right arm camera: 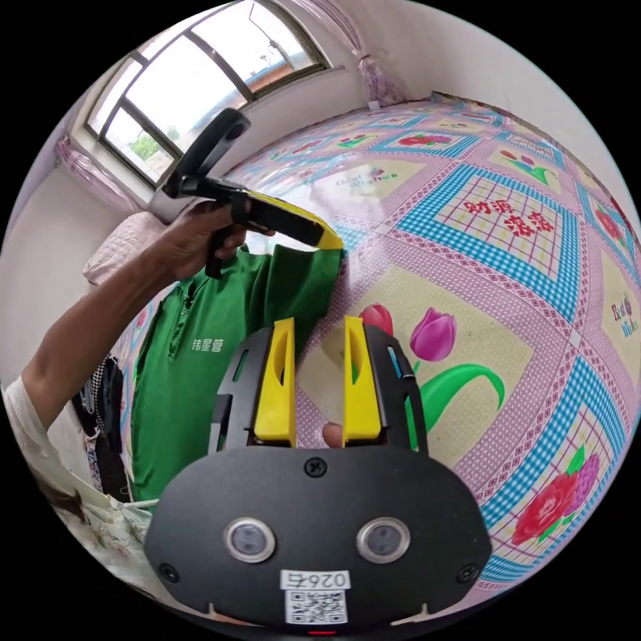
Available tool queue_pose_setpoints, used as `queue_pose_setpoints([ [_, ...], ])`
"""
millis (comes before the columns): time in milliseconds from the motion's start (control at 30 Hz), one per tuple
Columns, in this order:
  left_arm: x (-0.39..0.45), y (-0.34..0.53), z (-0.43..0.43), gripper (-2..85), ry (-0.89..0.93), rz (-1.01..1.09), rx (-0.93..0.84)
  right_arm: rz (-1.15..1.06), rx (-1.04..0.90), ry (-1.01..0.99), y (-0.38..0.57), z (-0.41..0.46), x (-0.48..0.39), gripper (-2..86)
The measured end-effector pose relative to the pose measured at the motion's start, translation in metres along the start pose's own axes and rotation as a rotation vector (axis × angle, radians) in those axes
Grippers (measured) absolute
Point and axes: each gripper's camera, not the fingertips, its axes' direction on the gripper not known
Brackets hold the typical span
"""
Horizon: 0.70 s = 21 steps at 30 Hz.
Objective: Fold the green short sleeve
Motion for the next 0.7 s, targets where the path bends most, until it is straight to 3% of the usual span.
queue_pose_setpoints([
  [100,-0.001,-0.003,-0.005,0.2,-0.014,0.036,0.014,-0.039,-0.063,0.004,-0.01,0.016,-0.004,4.0],
  [233,-0.02,0.024,-0.054,-0.7,0.227,0.063,0.3,-0.062,-0.029,0.007,-0.003,0.004,-0.003,2.6],
  [400,-0.039,0.065,-0.093,-0.9,0.399,0.136,0.465,-0.009,0.15,-0.204,0.023,-0.025,0.026,10.8],
  [567,-0.052,0.091,-0.111,-0.9,0.439,0.174,0.507,0.023,0.116,-0.401,0.018,-0.002,0.042,13.6],
  [700,-0.065,0.1,-0.121,-0.9,0.436,0.155,0.513,-0.024,0.092,-0.499,0.026,0.007,0.042,1.1],
])
